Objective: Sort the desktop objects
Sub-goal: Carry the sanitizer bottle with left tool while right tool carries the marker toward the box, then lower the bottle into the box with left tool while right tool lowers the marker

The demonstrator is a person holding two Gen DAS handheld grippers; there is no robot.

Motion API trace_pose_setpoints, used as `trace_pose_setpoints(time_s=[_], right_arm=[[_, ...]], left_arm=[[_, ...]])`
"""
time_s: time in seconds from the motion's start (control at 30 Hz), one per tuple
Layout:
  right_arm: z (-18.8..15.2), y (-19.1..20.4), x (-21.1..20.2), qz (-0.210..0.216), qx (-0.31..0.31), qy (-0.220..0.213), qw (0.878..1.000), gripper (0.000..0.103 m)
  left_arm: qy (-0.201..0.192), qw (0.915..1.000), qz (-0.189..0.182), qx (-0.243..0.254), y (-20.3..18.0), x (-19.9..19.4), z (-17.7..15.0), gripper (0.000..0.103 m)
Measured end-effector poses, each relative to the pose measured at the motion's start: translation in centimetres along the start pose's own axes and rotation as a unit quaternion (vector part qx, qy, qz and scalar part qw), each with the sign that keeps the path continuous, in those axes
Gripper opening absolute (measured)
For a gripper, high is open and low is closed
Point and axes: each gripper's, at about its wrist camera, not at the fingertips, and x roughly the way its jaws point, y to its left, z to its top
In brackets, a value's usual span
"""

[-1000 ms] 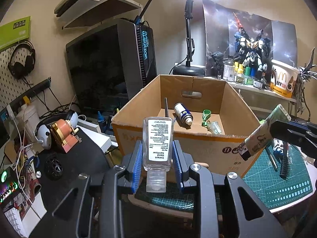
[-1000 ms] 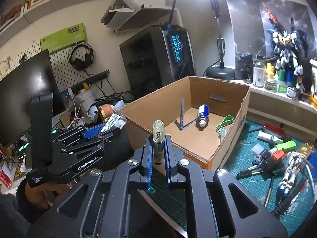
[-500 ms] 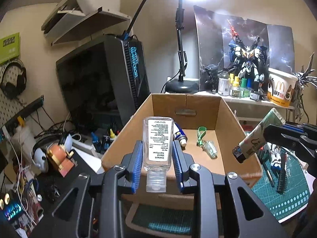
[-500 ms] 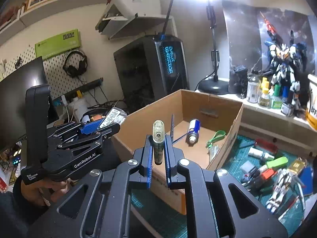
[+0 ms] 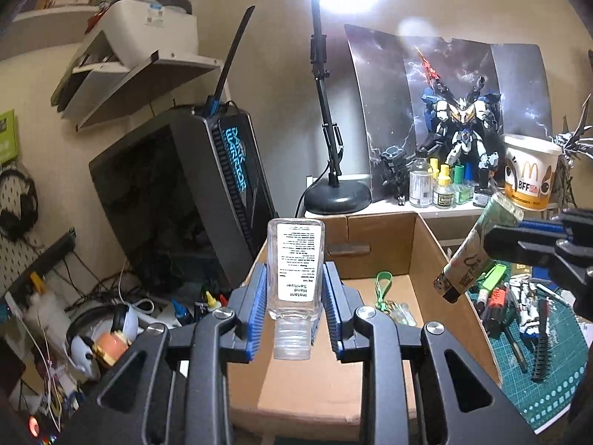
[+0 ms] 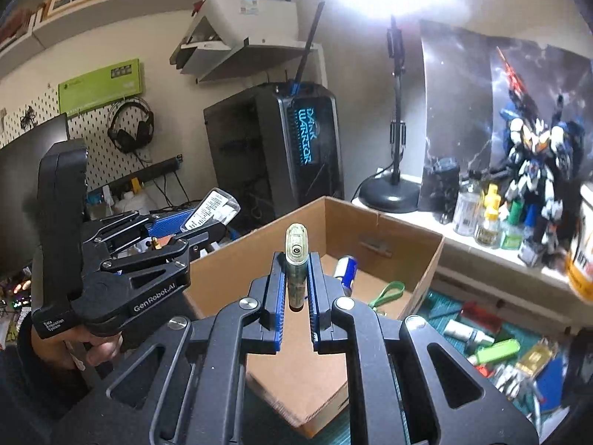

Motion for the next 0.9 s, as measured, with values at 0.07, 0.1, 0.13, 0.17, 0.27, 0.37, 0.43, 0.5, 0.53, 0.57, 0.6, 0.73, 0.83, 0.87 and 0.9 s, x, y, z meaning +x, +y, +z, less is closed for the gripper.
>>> trace_pose_setpoints(time_s=[0.07,0.1,0.13,0.17,0.27,0.37,0.43,0.5,0.53,0.57,0.6,0.73,0.83,0.87,0.9], right_arm=[[0.7,-0.2,0.5,0.001,-0.005,-0.001,1.000,0.010],[1.0,-0.4,0.8,0.001,-0.007,-0.001,1.000,0.010],[1.2,-0.5,1.1,0.001,-0.008,0.000,1.000,0.010],[1.5,-0.7,1.5,0.000,-0.009,0.001,1.000,0.010],[2.1,-1.3,3.1,0.001,-0.013,0.010,1.000,0.010],[2.6,-2.1,4.5,0.001,-0.014,0.019,1.000,0.010],[2.9,-2.8,5.5,0.003,-0.013,0.026,1.000,0.010],[3.2,-3.5,6.6,0.006,-0.010,0.033,0.999,0.010],[3.3,-4.0,7.2,0.009,-0.009,0.038,0.999,0.010],[3.5,-4.5,7.9,0.015,-0.006,0.042,0.999,0.010],[3.6,-5.0,8.6,0.023,-0.002,0.046,0.999,0.010],[3.9,-7.0,11.4,0.031,0.009,0.070,0.997,0.010],[4.0,-8.1,13.6,0.026,0.009,0.091,0.995,0.010],[4.1,-8.5,14.3,0.026,0.010,0.098,0.995,0.010],[4.1,-8.9,15.1,0.027,0.012,0.105,0.994,0.010]], left_arm=[[0.000,1.0000,0.000,0.006,0.0,0.8,0.6,0.029],[0.001,0.9999,0.001,0.010,-0.1,1.2,0.9,0.029],[0.002,0.9999,0.002,0.014,-0.2,1.7,1.2,0.029],[0.003,0.9998,0.002,0.017,-0.2,2.1,1.4,0.029],[0.013,0.9995,-0.002,0.029,-0.4,3.9,2.1,0.029],[0.026,0.9987,-0.002,0.044,-0.7,5.8,2.8,0.029],[0.034,0.9979,-0.001,0.055,-0.9,7.0,3.2,0.029],[0.041,0.9973,-0.001,0.061,-1.0,8.1,3.5,0.029],[0.046,0.9968,-0.001,0.066,-1.0,8.9,3.7,0.029],[0.051,0.9964,-0.002,0.067,-1.0,9.6,3.9,0.029],[0.058,0.9961,-0.002,0.066,-0.9,10.4,4.2,0.029],[0.086,0.9930,-0.013,0.080,-1.1,13.5,5.0,0.029],[0.116,0.9890,-0.022,0.090,-1.6,16.2,5.2,0.029],[0.123,0.9879,-0.021,0.092,-1.7,17.0,5.2,0.029],[0.131,0.9867,-0.020,0.094,-1.9,17.8,5.1,0.029]])
